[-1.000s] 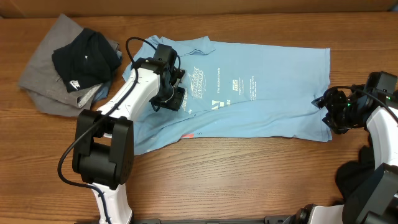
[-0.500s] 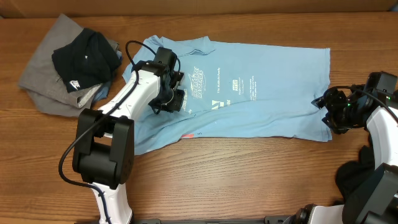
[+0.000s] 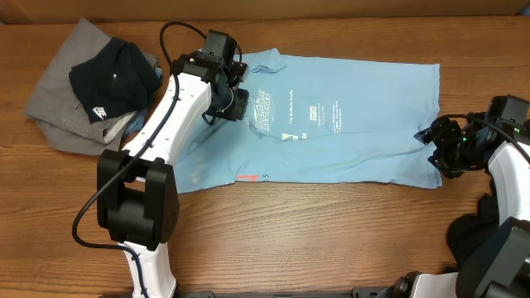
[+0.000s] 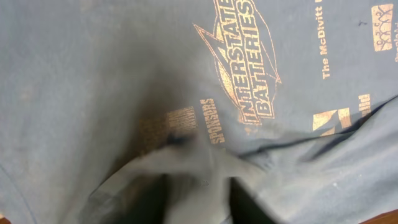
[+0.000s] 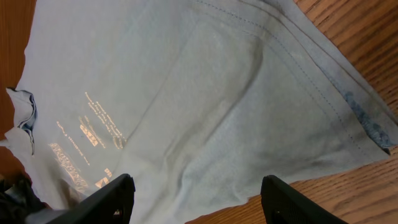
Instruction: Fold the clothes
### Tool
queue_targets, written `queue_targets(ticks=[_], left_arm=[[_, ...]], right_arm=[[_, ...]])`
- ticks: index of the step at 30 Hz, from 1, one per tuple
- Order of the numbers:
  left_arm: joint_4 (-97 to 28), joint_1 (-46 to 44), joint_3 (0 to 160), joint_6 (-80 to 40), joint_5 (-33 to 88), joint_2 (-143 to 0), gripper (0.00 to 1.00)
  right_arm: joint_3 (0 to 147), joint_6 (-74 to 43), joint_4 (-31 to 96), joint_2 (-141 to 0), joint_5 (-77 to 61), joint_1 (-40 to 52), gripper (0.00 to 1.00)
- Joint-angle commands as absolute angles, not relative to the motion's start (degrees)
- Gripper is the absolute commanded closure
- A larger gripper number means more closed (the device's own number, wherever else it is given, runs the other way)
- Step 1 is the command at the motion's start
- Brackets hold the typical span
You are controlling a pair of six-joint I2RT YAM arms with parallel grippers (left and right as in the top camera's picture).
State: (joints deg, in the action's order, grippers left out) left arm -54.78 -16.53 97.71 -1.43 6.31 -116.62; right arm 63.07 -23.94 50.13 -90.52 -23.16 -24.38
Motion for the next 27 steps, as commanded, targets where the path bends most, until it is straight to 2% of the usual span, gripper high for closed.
queue_targets(ticks=[1, 6, 9, 20, 23, 26, 27], left_arm=[[-55.5, -17.0, 98.4, -1.3, 4.2, -116.9, 0.45], [-62.2, -15.0, 98.1, -1.5, -6.2, -116.9, 0.44], [-63.2, -13.2, 96.2, -1.5, -6.0, -116.9, 0.53], [-59.8, -7.6, 85.3, -6.0, -1.5, -116.9, 0.55], [-59.7, -7.5, 85.3, -6.0, -1.4, -116.9, 0.66], [-59.0, -7.5, 85.3, -6.0, -1.4, -116.9, 0.83], [-58.6, -7.5, 85.3, -6.0, -1.4, -116.9, 0.94]], right_arm=[[64.2, -23.6, 49.8, -90.6, -23.7, -24.3, 0.32], [64.2, -23.6, 50.0, -90.6, -23.7, -24.3, 0.31], [64.2, -23.6, 50.0, -90.6, -23.7, -24.3, 0.31], [64.2, -23.6, 50.0, -90.6, -23.7, -24.3, 0.31], [64.2, -23.6, 50.1, -90.6, -23.7, -24.3, 0.31], [64.2, -23.6, 50.3, -90.6, -23.7, -24.3, 0.31], [64.2, -23.6, 50.3, -90.6, -23.7, -24.3, 0.31]])
